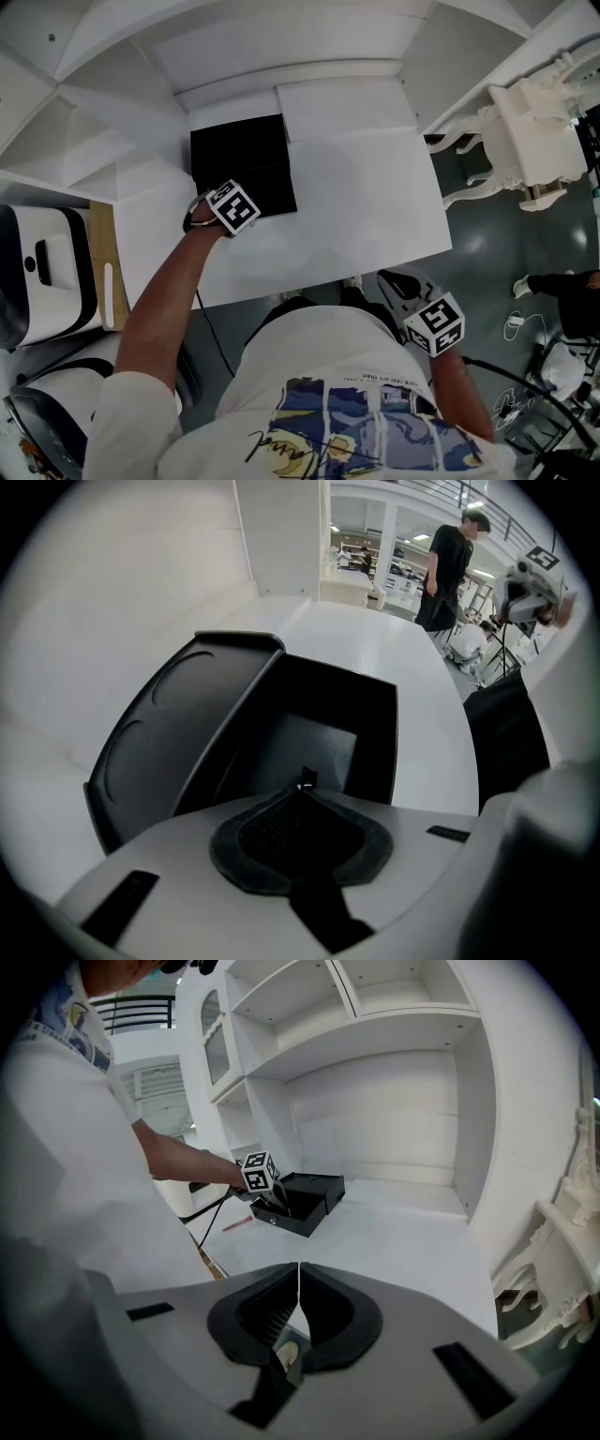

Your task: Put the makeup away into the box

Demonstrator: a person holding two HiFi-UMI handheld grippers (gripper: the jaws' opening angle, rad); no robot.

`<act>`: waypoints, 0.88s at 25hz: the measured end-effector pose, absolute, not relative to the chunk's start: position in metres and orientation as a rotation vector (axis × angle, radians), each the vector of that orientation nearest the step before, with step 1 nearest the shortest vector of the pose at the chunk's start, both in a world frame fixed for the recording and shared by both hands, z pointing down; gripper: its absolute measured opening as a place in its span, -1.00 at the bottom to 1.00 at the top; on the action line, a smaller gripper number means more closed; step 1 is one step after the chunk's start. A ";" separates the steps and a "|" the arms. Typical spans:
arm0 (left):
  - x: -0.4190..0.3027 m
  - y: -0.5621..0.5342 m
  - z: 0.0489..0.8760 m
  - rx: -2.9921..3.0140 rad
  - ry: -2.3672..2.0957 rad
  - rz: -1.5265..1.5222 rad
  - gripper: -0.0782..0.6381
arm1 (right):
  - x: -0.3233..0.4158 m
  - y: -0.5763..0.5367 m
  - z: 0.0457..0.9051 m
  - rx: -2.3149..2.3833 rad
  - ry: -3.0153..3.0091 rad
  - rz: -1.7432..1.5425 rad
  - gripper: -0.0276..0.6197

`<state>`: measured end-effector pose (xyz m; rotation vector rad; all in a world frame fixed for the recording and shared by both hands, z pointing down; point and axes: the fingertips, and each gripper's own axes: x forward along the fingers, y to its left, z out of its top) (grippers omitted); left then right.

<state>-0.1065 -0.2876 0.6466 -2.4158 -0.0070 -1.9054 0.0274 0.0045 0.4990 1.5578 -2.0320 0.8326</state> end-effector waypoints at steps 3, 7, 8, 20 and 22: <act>-0.106 -0.285 0.642 -2.453 -0.008 -1.893 -0.49 | 0.023 0.003 0.500 1.555 -2.035 0.826 -0.83; -0.104 -0.282 0.635 -2.503 -0.013 -1.826 -0.38 | 0.017 0.003 0.501 1.547 -2.040 0.824 -0.83; -0.102 -0.281 0.632 -2.526 -0.015 -1.800 -0.36 | 0.016 0.002 0.501 1.545 -2.041 0.822 -0.83; -0.116 -0.275 0.556 -2.775 0.151 -1.413 -0.31 | -0.006 -0.012 0.502 1.490 -2.085 0.795 -0.83; -0.124 -0.273 0.545 -2.821 0.200 -1.362 -0.31 | -0.011 -0.016 0.502 1.471 -2.097 0.791 -0.83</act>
